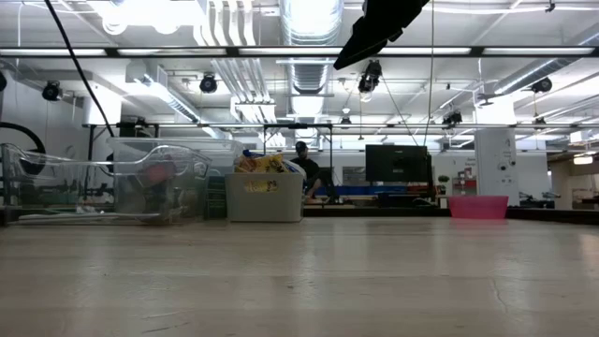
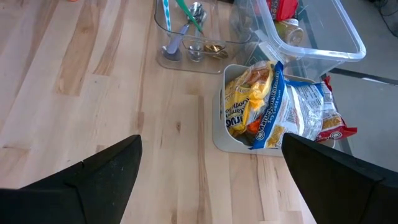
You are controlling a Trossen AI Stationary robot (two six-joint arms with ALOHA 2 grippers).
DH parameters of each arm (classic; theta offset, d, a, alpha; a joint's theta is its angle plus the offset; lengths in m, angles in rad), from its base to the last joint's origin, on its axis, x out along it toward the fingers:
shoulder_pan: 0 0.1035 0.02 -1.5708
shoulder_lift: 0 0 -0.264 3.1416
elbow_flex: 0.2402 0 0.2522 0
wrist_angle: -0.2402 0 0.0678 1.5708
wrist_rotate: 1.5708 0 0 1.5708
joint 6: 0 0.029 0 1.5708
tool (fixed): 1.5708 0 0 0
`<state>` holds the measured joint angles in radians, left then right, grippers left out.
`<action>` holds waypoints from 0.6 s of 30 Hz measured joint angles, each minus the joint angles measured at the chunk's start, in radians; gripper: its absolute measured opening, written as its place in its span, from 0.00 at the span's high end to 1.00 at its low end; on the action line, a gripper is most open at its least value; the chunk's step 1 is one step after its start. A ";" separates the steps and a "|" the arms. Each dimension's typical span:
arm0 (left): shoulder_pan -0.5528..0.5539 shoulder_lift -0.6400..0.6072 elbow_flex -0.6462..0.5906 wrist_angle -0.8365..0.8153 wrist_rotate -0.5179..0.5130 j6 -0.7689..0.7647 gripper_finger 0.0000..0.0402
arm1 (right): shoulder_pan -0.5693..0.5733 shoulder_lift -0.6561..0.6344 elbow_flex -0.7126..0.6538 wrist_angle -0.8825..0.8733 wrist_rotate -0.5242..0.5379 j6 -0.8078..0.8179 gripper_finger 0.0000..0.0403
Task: Pick & Place Food Item
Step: Put the orange spoon into the transparent bin
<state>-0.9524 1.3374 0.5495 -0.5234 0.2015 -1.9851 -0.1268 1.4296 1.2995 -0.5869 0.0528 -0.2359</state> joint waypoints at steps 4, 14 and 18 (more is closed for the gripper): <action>0.000 0.001 0.000 -0.001 -0.002 0.002 0.62 | 0.000 0.000 0.000 0.000 0.000 0.000 0.05; -0.001 0.001 0.000 0.001 -0.022 0.033 0.74 | 0.000 0.000 0.000 0.000 0.000 0.000 0.05; -0.001 0.001 -0.001 -0.001 -0.025 0.012 0.84 | 0.000 0.000 0.000 0.000 0.000 0.000 0.05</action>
<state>-0.9531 1.3384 0.5484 -0.5243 0.1761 -1.9728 -0.1268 1.4296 1.2996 -0.5869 0.0531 -0.2359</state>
